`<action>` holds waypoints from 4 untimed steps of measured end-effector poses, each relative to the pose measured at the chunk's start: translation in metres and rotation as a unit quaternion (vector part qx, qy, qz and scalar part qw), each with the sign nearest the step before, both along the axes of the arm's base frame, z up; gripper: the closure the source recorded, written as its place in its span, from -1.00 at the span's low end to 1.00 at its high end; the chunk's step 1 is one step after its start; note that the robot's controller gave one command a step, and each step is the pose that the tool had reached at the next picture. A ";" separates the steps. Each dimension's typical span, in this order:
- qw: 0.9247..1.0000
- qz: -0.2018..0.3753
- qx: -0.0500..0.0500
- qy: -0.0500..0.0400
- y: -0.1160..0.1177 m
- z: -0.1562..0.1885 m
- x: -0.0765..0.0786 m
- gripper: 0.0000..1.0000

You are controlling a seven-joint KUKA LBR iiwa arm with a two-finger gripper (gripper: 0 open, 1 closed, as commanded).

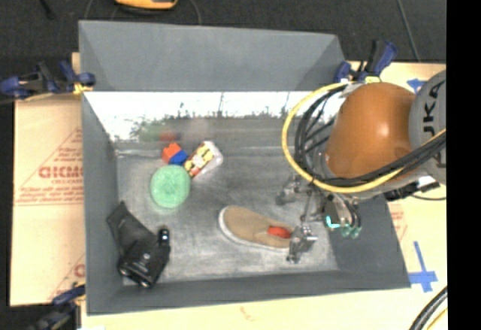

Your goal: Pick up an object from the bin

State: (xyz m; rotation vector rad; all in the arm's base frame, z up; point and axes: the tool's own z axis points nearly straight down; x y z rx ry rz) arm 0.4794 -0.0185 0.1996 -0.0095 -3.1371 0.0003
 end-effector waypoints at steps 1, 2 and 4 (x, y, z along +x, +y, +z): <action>1.000 0.000 0.000 -0.004 0.000 0.003 0.002 -1.00; 0.998 -0.060 0.000 -0.005 0.014 -0.047 0.019 -1.00; 0.982 -0.188 0.000 -0.004 0.031 -0.075 0.048 -1.00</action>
Offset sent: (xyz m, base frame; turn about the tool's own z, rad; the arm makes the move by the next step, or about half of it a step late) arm 0.0441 0.0372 -0.1296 0.3186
